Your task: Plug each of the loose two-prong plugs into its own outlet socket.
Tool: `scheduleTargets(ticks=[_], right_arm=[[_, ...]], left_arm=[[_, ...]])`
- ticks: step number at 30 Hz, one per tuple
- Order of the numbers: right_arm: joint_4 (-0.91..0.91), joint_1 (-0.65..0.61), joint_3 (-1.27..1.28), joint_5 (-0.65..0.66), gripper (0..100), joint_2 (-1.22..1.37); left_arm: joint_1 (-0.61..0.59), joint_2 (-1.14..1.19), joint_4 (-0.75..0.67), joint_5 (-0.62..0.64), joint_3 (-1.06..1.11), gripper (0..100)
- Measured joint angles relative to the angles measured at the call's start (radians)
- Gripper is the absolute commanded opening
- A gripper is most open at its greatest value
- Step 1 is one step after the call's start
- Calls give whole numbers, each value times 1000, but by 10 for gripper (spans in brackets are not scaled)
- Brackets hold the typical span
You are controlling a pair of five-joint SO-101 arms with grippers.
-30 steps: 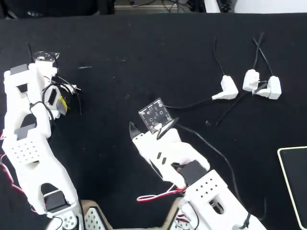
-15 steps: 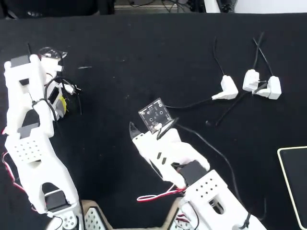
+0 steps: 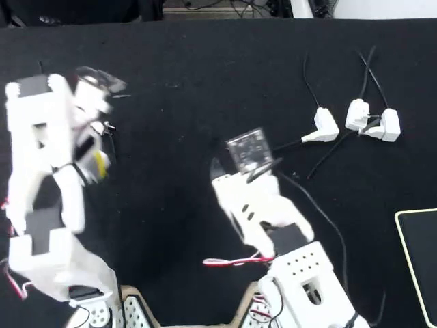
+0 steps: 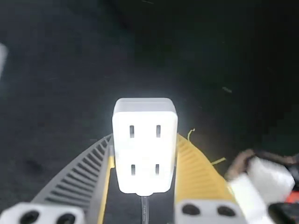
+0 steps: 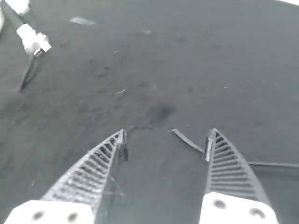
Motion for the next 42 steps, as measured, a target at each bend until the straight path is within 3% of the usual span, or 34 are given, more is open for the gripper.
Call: scheduleTargets(ticks=[4, 9, 13, 17, 23, 33, 37, 42], right_arm=[[8, 118, 0, -61, 254, -64], [57, 229, 0, -120, 254, -160], [63, 238, 0, -123, 254, -221], [63, 238, 11, -123, 254, -262], [63, 224, 18, -123, 254, -275], [63, 207, 34, -123, 254, -276], [63, 207, 34, -123, 254, -276], [63, 207, 34, -123, 254, -276]], left_arm=[[149, -147, -83, -8, 279, 33], [341, -244, -285, 31, 580, 36], [471, -258, -465, 75, 712, 131], [549, -258, -559, 106, 749, 228], [560, -276, -537, 158, 747, 230], [463, -298, -212, 97, 592, 188], [385, -298, -215, 77, 660, 181], [262, -298, -351, 77, 810, 181]])
